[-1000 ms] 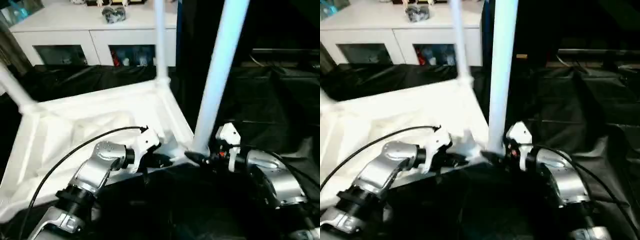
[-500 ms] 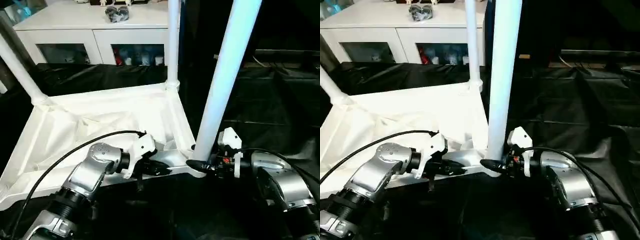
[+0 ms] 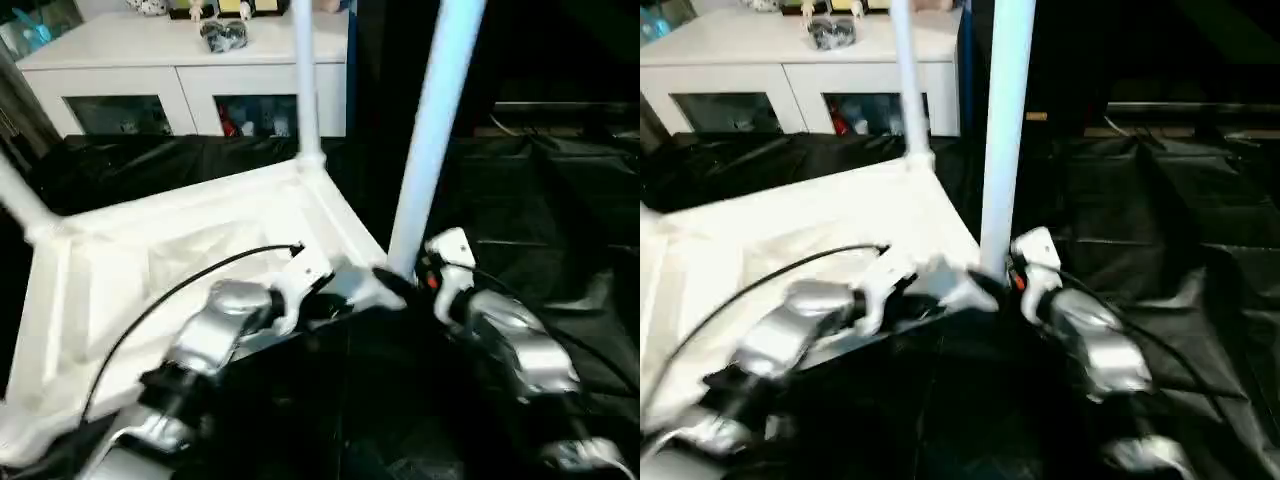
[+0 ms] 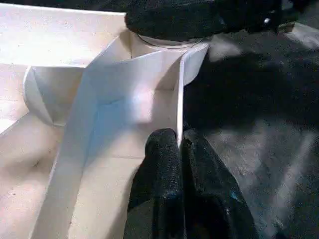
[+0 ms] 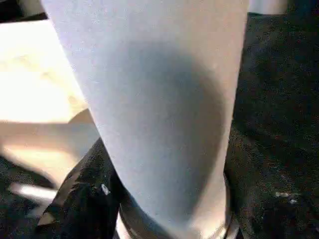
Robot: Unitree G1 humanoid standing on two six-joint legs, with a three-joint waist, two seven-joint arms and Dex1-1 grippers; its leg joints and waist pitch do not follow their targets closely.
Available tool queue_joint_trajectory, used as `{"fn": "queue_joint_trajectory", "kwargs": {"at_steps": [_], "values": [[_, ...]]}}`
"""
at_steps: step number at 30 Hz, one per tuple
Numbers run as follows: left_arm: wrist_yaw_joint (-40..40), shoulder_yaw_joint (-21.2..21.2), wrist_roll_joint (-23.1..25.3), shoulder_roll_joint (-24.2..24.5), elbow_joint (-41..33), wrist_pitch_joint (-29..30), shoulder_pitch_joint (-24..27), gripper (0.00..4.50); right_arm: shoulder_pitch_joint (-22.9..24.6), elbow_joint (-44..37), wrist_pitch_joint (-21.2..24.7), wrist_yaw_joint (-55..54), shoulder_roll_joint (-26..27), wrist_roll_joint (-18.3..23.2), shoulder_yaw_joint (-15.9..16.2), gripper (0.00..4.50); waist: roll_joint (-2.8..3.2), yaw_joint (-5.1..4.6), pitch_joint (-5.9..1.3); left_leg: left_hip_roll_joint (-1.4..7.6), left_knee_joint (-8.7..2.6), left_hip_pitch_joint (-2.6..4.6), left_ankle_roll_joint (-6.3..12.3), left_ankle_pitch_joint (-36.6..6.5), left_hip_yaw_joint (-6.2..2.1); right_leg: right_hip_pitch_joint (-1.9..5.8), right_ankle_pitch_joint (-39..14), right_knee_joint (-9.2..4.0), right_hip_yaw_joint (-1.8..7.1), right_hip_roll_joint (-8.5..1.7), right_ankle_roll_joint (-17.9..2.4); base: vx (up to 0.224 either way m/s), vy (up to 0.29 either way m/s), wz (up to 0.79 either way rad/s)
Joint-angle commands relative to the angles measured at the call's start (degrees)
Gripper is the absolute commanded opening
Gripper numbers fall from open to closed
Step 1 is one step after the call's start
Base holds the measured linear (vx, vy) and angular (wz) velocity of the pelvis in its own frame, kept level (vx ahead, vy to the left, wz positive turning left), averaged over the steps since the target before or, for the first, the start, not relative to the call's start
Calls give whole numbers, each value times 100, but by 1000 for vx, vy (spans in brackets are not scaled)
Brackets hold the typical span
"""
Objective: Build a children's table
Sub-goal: Rotate leg to tighten
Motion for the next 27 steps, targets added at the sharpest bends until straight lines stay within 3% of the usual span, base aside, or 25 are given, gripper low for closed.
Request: {"fn": "queue_joint_trajectory", "kwargs": {"at_steps": [1, 2, 3, 6, 12, 14, 16, 18, 19, 23, 27], "values": [[179, 0, -170, -390, -124, -129, -269, 0, 130, 488, 353, -170, 340, -264, 440, 251, -79, -35, -266, 577, -462, 99, 123, -1303, -303, 164, -1100, -500, 355, -658, -1203, 0, 0, 0], [252, -17, -135, -475, -67, -142, -309, 0, 52, 642, 253, -352, 490, -358, 470, 251, -36, -47, -274, 575, -451, 97, 137, -1305, -297, 162, -1014, -508, 360, -661, -1199, 0, 0, 0], [245, -47, -121, -507, -51, -162, -322, 0, 10, 711, 182, -369, 579, -365, 493, 286, -56, -56, -274, 577, -449, 90, 152, -1312, -299, 171, -975, -506, 363, -674, -1205, 0, 0, 0], [134, -108, -127, -451, -90, -208, -295, 0, 9, 669, 186, -245, 629, -261, 485, 321, -38, -86, -280, 573, -448, 73, 270, -1282, -302, 190, -947, -502, 353, -666, -1185, 0, 0, 0], [-488, -208, -222, -59, -344, -364, -65, 0, 73, 407, -118, 534, 193, -354, 743, 330, -29, -86, -285, 597, -466, 78, 256, -1440, -314, 192, -1032, -501, 352, -673, -1149, 0, 0, 0], [-711, -237, -254, 86, -450, -379, 21, 0, 172, 151, -336, 1067, -23, -288, 855, 330, -37, -74, -301, 608, -448, 67, 343, -1276, -303, 200, -740, -475, 357, -672, -1183, 0, 0, 0], [-939, -250, -286, 243, -552, -388, 106, 0, 335, -235, -458, 1719, -337, -200, 1037, 330, -73, -67, -303, 597, -413, 39, 564, -979, -289, 218, -298, -433, 347, -667, -1276, 0, 0, 0], [-1042, -256, -308, 325, -605, -393, 147, 0, 423, -428, -442, 2020, -497, -123, 1104, 330, -72, -38, -305, 608, -400, 45, 656, -930, -282, 213, -271, -433, 343, -669, -1288, 0, 0, 0], [-1119, -263, -324, 383, -643, -401, 175, 0, 479, -556, -407, 2217, -601, -61, 1141, 330, -67, -21, -288, 617, -416, 54, 687, -1024, -282, 193, -516, -453, 334, -659, -1288, 0, 0, 0], [-1552, -316, -430, 675, -853, -450, 330, 0, 682, -991, -286, 2879, -984, 140, 1195, 330, -83, 42, -256, 647, -458, 92, 503, -1358, -288, 155, -1215, -512, 359, -658, -1182, 0, 0, 0], [-2000, -332, -591, 940, -1189, -360, 525, 0, 930, -1426, -49, 3567, -1350, 437, 1237, 306, -80, 93, -257, 660, -470, 91, 456, -1350, -288, 155, -1168, -499, 374, -655, -1162, 0, 0, 0]]}}
